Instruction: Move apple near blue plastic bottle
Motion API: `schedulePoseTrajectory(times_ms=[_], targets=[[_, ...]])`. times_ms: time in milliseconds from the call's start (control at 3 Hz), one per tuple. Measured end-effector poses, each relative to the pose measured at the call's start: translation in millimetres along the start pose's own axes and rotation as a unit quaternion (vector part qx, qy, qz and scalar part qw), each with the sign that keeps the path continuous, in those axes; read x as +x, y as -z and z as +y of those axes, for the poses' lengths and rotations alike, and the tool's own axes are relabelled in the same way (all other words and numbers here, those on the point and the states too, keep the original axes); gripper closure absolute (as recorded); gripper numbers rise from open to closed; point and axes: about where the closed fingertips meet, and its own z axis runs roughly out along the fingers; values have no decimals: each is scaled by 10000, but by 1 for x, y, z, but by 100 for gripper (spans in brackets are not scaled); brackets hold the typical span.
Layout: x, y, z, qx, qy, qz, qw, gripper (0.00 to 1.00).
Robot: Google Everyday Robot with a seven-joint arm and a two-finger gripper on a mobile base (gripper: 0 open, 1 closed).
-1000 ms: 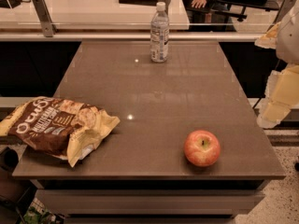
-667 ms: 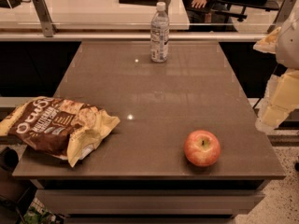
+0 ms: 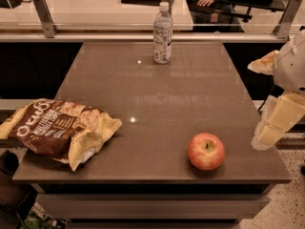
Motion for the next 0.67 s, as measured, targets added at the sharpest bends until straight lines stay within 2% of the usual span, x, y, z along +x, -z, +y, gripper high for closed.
schedulePoseTrajectory(times_ms=[333, 667], targets=[[0, -15, 11, -197, 91, -566, 9982, 0], [-4, -32, 21, -440, 250, -1340, 9897, 0]])
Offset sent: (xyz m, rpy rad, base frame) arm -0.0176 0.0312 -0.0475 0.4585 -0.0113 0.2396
